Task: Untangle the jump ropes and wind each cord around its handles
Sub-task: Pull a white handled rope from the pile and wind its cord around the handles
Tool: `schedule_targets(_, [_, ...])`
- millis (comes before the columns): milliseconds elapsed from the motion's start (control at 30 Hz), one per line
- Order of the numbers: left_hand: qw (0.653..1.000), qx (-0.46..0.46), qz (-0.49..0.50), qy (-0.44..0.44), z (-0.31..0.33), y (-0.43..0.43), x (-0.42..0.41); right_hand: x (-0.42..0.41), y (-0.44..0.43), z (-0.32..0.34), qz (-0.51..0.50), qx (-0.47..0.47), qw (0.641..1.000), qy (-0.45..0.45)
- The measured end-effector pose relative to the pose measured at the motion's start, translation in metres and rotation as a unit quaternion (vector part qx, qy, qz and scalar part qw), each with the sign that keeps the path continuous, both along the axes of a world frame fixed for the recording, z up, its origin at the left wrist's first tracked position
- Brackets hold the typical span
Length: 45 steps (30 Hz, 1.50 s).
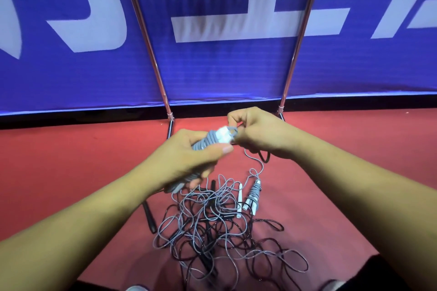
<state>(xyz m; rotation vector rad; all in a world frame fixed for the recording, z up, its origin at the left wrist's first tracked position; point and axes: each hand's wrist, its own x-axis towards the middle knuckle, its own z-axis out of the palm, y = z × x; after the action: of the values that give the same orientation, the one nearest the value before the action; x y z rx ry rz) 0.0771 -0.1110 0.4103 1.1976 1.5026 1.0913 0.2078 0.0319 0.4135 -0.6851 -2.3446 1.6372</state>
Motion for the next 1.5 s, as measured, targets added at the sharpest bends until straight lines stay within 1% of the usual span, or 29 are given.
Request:
schedule_targets(67, [0.997, 0.005, 0.027, -0.074, -0.003, 0.002, -0.002, -0.003, -0.004, 0.003, -0.006, -0.014, 1.0, 0.005])
schedule_targets(133, [0.991, 0.005, 0.059, -0.123, -0.004, 0.005, -0.003, -0.003, -0.007, 0.004, -0.001, -0.026, 1.0, 0.0])
schedule_targets(233, [0.986, 0.013, 0.103, -0.127, 0.002, 0.009, -0.004, 0.001, -0.007, 0.002, 0.01, -0.049, 0.999, -0.009])
schedule_targets(400, [0.99, 0.031, 0.132, -0.049, 0.003, 0.011, -0.016, 0.003, -0.014, 0.007, 0.008, 0.003, 0.999, -0.035])
schedule_targets(500, [0.989, 0.015, 0.15, 0.011, -0.003, 0.013, -0.02, 0.002, -0.015, 0.009, 0.007, 0.038, 0.997, -0.065])
schedule_targets(567, [0.985, -0.004, 0.154, 0.074, -0.008, 0.014, -0.023, 0.001, -0.014, 0.013, 0.007, 0.086, 0.992, -0.093])
schedule_targets(633, [0.974, -0.004, 0.16, 0.158, -0.011, 0.015, -0.024, -0.002, -0.014, 0.017, 0.021, 0.169, 0.978, -0.122])
schedule_targets(667, [0.958, -0.014, 0.16, 0.236, -0.011, 0.014, -0.024, -0.003, -0.016, 0.018, 0.036, 0.218, 0.966, -0.136])
schedule_targets(700, [0.924, -0.04, 0.154, 0.347, -0.012, 0.014, -0.023, -0.004, -0.019, 0.018, 0.054, 0.266, 0.95, -0.153])
schedule_targets(733, [0.868, -0.068, 0.144, 0.47, -0.014, 0.014, -0.019, -0.005, -0.022, 0.016, 0.072, 0.308, 0.933, -0.17])
schedule_targets(767, [0.806, -0.08, 0.135, 0.571, -0.016, 0.013, -0.012, -0.005, -0.026, 0.016, 0.09, 0.343, 0.916, -0.189])
schedule_targets(800, [0.765, -0.078, 0.117, 0.629, -0.017, 0.013, -0.005, -0.005, -0.029, 0.015, 0.109, 0.374, 0.899, -0.202])
schedule_targets(833, [0.747, -0.084, 0.089, 0.653, -0.016, 0.014, 0.001, -0.004, -0.031, 0.016, 0.129, 0.396, 0.884, -0.211])
schedule_targets(867, [0.746, -0.1, 0.059, 0.655, -0.017, 0.014, 0.004, -0.003, -0.031, 0.016, 0.149, 0.411, 0.873, -0.216])
schedule_targets(900, [0.753, -0.116, 0.03, 0.647, -0.016, 0.014, 0.005, -0.002, -0.03, 0.017, 0.166, 0.416, 0.868, -0.216])
schedule_targets(933, [0.762, -0.127, -0.001, 0.635, -0.017, 0.013, 0.004, -0.001, -0.028, 0.018, 0.176, 0.407, 0.871, -0.211])
schedule_targets(1033, [0.794, -0.143, -0.073, 0.587, -0.021, 0.011, -0.002, 0.001, -0.025, 0.019, 0.183, 0.306, 0.916, -0.186])
schedule_targets(1067, [0.811, -0.138, -0.078, 0.564, -0.02, 0.011, -0.002, 0.002, -0.023, 0.019, 0.176, 0.27, 0.931, -0.169])
schedule_targets(1133, [0.857, -0.124, -0.064, 0.495, -0.013, 0.009, -0.002, 0.004, -0.018, 0.019, 0.154, 0.207, 0.959, -0.12])
schedule_targets(1200, [0.915, -0.117, -0.049, 0.384, -0.006, 0.005, -0.003, 0.007, -0.013, 0.021, 0.135, 0.158, 0.976, -0.068])
schedule_targets(1267, [0.972, -0.107, -0.05, 0.203, -0.004, 0.002, -0.002, 0.007, -0.01, 0.023, 0.106, 0.096, 0.989, -0.021])
schedule_targets(1300, [0.989, -0.093, -0.053, 0.106, -0.003, 0.001, -0.001, 0.006, -0.01, 0.023, 0.094, 0.064, 0.994, 0.004])
schedule_targets(1333, [0.996, -0.073, -0.048, 0.019, -0.004, 0.001, 0.0, 0.004, -0.01, 0.023, 0.082, 0.041, 0.995, 0.028])
schedule_targets(1367, [0.996, -0.054, -0.035, -0.06, -0.005, 0.001, 0.001, 0.001, -0.013, 0.023, 0.071, 0.027, 0.996, 0.05])
schedule_targets(1400, [0.991, -0.041, -0.022, -0.122, -0.006, 0.001, 0.0, -0.002, -0.014, 0.023, 0.058, 0.018, 0.996, 0.07])
schedule_targets(1433, [0.986, -0.031, -0.019, -0.161, -0.006, 0.002, 0.0, -0.005, -0.016, 0.021, 0.045, -0.002, 0.995, 0.086])
schedule_targets(1500, [0.98, -0.011, -0.027, -0.196, -0.009, 0.001, 0.0, -0.009, -0.019, 0.017, 0.027, -0.078, 0.991, 0.103])
